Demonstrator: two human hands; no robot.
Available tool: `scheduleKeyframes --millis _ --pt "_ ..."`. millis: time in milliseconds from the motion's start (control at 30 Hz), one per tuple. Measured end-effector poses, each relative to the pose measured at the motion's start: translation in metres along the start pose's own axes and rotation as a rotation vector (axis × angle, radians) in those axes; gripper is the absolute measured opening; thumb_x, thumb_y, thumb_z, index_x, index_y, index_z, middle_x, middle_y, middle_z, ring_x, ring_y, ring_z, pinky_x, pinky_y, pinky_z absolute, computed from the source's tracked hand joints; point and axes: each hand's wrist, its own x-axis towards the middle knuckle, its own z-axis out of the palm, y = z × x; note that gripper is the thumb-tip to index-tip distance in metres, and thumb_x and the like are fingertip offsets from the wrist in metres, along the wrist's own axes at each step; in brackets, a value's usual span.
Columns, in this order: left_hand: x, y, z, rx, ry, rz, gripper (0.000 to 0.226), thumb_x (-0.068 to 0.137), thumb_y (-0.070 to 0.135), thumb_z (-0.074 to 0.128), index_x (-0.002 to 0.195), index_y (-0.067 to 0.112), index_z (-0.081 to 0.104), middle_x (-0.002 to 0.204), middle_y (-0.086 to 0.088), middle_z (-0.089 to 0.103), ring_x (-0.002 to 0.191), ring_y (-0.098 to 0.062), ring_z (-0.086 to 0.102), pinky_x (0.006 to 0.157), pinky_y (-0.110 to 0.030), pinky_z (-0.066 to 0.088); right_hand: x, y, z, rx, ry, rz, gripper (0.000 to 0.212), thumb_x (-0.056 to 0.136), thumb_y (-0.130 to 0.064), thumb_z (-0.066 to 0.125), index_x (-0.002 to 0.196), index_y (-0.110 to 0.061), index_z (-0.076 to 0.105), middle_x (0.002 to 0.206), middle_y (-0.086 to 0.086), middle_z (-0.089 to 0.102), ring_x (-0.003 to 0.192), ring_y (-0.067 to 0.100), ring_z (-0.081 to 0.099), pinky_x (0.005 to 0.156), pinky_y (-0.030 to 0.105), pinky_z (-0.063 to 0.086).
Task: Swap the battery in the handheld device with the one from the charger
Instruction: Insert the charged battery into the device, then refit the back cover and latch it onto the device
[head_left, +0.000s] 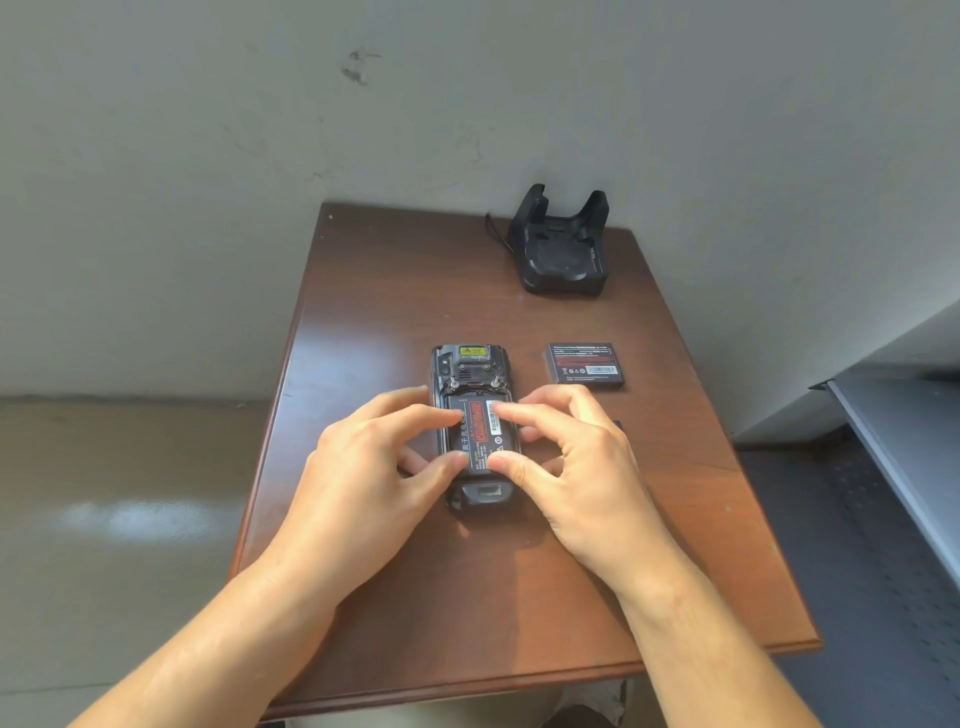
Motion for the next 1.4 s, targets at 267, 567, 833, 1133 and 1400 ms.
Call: scheduleKeyframes --millis 267,567,833,1133,1400 --pt "0.004 0.002 -0.001 0.019 -0.032 0.008 0.030 0.076 0.032 0.081 0.104 0.037 0.070 0.125 0.022 0.062 0.057 -0.005 0.066 0.070 -0.031 0.054 0.001 -0.007 0.000 -0.054 -0.010 0.069 0.055 0.081 -0.030 0.083 0.134 -0.032 0.065 0.113 -0.017 0.059 0.102 0.005 0.062 0.083 0.031 0.057" --pt "0.007 0.001 -0.002 0.071 -0.071 0.030 0.037 0.078 0.035 0.078 0.113 0.038 0.066 0.121 0.019 0.059 0.061 -0.005 0.066 0.070 -0.026 0.052 0.004 -0.010 -0.004 -0.095 -0.044 0.082 0.057 0.082 -0.035 0.081 0.136 -0.031 0.062 0.116 -0.016 0.060 0.104 0.004 0.061 0.085 0.034 0.058" --pt "0.013 0.001 -0.008 0.079 -0.154 0.011 0.036 0.078 0.039 0.077 0.112 0.042 0.066 0.113 0.017 0.057 0.061 -0.002 0.067 0.070 -0.020 0.044 0.003 0.003 -0.056 -0.287 0.283 0.106 0.030 0.085 -0.032 0.078 0.114 -0.027 0.074 0.091 -0.010 0.068 0.074 0.007 0.058 0.073 0.007 0.041" --pt "0.014 0.006 -0.011 0.087 -0.179 -0.005 0.044 0.070 0.050 0.078 0.111 0.044 0.061 0.108 0.017 0.055 0.058 -0.002 0.065 0.073 -0.026 0.046 -0.002 0.026 -0.085 -0.396 -0.267 0.396 0.082 0.065 -0.075 0.069 0.140 -0.058 0.039 0.124 -0.014 0.036 0.129 0.013 0.042 0.108 0.040 0.043" --pt "0.014 0.008 -0.011 0.105 -0.163 -0.038 0.046 0.065 0.056 0.075 0.104 0.043 0.055 0.092 0.017 0.057 0.060 -0.002 0.064 0.075 -0.032 0.049 0.003 0.028 -0.085 -0.211 -0.185 0.312 0.035 0.076 -0.042 0.082 0.101 -0.038 0.059 0.095 -0.012 0.064 0.087 0.008 0.062 0.078 0.029 0.052"
